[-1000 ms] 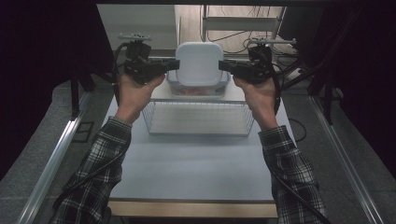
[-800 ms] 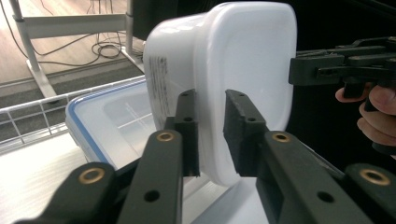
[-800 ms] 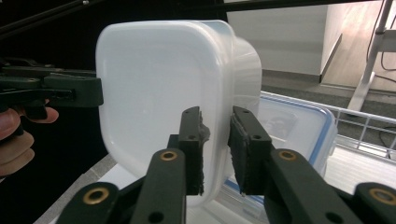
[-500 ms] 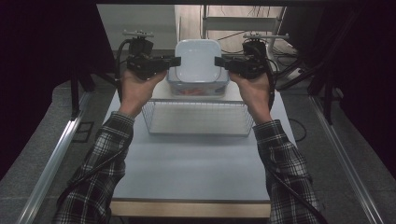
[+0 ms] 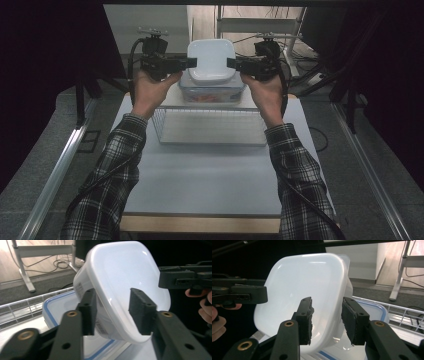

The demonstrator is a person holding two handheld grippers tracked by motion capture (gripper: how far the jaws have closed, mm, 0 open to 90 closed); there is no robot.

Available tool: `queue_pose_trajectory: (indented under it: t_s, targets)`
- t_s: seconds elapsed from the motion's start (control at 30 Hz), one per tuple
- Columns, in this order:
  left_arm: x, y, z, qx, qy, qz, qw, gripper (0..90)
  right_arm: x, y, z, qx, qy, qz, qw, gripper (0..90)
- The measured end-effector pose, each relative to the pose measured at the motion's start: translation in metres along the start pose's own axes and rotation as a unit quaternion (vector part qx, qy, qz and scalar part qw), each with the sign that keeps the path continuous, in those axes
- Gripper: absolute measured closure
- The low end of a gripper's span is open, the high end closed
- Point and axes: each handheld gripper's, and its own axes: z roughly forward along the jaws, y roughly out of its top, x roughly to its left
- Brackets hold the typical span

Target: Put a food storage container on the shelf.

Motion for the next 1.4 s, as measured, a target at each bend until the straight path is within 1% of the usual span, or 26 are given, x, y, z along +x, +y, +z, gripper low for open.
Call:
queue_pose_trajectory:
  t_s: [0.07, 0.1, 0.13, 0.17, 0.2, 0.23, 0.27, 0.37, 0.47, 0.53, 0.6, 0.67, 0.77, 0.87, 0.93, 1.0, 1.03, 1.1, 1.27, 1.37, 1.4]
  targets:
    - [0.004, 0.001, 0.002, -0.001, -0.004, -0.008, 1.0000, 53.7, -0.001, 0.000, 0.002, -0.005, -0.001, 0.005, 1.0000, 59.4]
    - [0.005, 0.001, 0.003, -0.005, 0.004, -0.005, 1.0000, 52.0, -0.001, 0.000, 0.003, -0.005, 0.000, 0.009, 0.9999, 59.4]
    - [0.004, 0.002, 0.004, -0.007, 0.017, 0.005, 0.9998, 51.8, -0.001, 0.000, 0.004, -0.005, 0.000, 0.010, 0.9999, 59.1]
    - [0.004, 0.003, 0.006, -0.004, 0.029, 0.011, 0.9995, 52.0, -0.001, 0.000, 0.005, -0.005, 0.000, 0.009, 0.9999, 58.9]
    - [0.004, 0.004, 0.008, -0.002, 0.035, 0.014, 0.9993, 52.6, -0.001, 0.001, 0.006, -0.003, -0.001, 0.011, 0.9999, 58.6]
    - [0.004, 0.005, 0.009, -0.002, 0.034, 0.013, 0.9993, 52.6, 0.000, 0.000, 0.007, -0.004, -0.011, 0.006, 0.9999, 58.2]
    - [0.005, 0.005, 0.010, -0.001, 0.031, 0.013, 0.9994, 52.6, -0.001, 0.001, 0.007, -0.005, -0.012, 0.007, 0.9999, 58.5]
    - [0.006, 0.006, 0.011, -0.001, 0.028, 0.017, 0.9995, 51.9, -0.003, 0.001, 0.008, -0.004, -0.006, 0.012, 0.9999, 58.5]
    - [0.005, 0.007, 0.011, -0.001, 0.032, 0.023, 0.9992, 50.3, -0.003, 0.000, 0.008, -0.007, -0.003, 0.016, 0.9998, 58.2]
    - [0.003, 0.007, 0.009, 0.000, 0.035, 0.031, 0.9989, 48.7, -0.003, 0.000, 0.007, -0.008, -0.001, 0.015, 0.9999, 56.8]
    - [0.002, 0.007, 0.006, -0.002, 0.031, 0.033, 0.9990, 46.7, -0.003, 0.000, 0.004, -0.012, 0.002, 0.011, 0.9999, 54.5]
    - [0.002, 0.007, 0.002, -0.003, 0.032, 0.036, 0.9988, 44.7, -0.003, 0.000, 0.000, -0.018, 0.003, 0.009, 0.9998, 52.2]
    - [0.002, 0.003, -0.003, -0.008, 0.022, 0.033, 0.9992, 41.6, -0.004, -0.001, -0.006, -0.018, 0.011, 0.003, 0.9998, 49.6]
    - [0.002, -0.001, -0.009, -0.010, 0.020, 0.038, 0.9990, 38.5, -0.005, -0.004, -0.010, -0.019, 0.021, -0.002, 0.9996, 46.4]
    - [0.002, -0.003, -0.012, -0.011, 0.012, 0.044, 0.9989, 36.6, -0.005, -0.006, -0.013, -0.019, 0.029, -0.006, 0.9994, 44.3]
    - [0.001, -0.006, -0.016, -0.014, 0.014, 0.050, 0.9986, 34.2, -0.004, -0.009, -0.015, -0.017, 0.033, -0.011, 0.9992, 42.2]
    - [0.001, -0.008, -0.017, -0.015, 0.010, 0.053, 0.9984, 32.6, -0.004, -0.011, -0.016, -0.016, 0.035, -0.014, 0.9991, 41.3]
    - [0.000, -0.011, -0.019, -0.016, 0.010, 0.059, 0.9981, 29.9, -0.004, -0.013, -0.017, -0.018, 0.040, -0.019, 0.9989, 39.8]
    - [-0.002, -0.022, -0.021, -0.008, 0.006, 0.078, 0.9969, 24.4, -0.003, -0.019, -0.019, -0.013, 0.045, -0.025, 0.9986, 35.7]
    - [-0.002, -0.028, -0.022, -0.007, -0.002, 0.076, 0.9971, 20.6, -0.003, -0.023, -0.020, -0.012, 0.045, -0.029, 0.9985, 33.4]
    - [-0.003, -0.030, -0.023, -0.006, -0.002, 0.078, 0.9969, 19.3, -0.004, -0.024, -0.020, -0.011, 0.047, -0.027, 0.9984, 32.7]
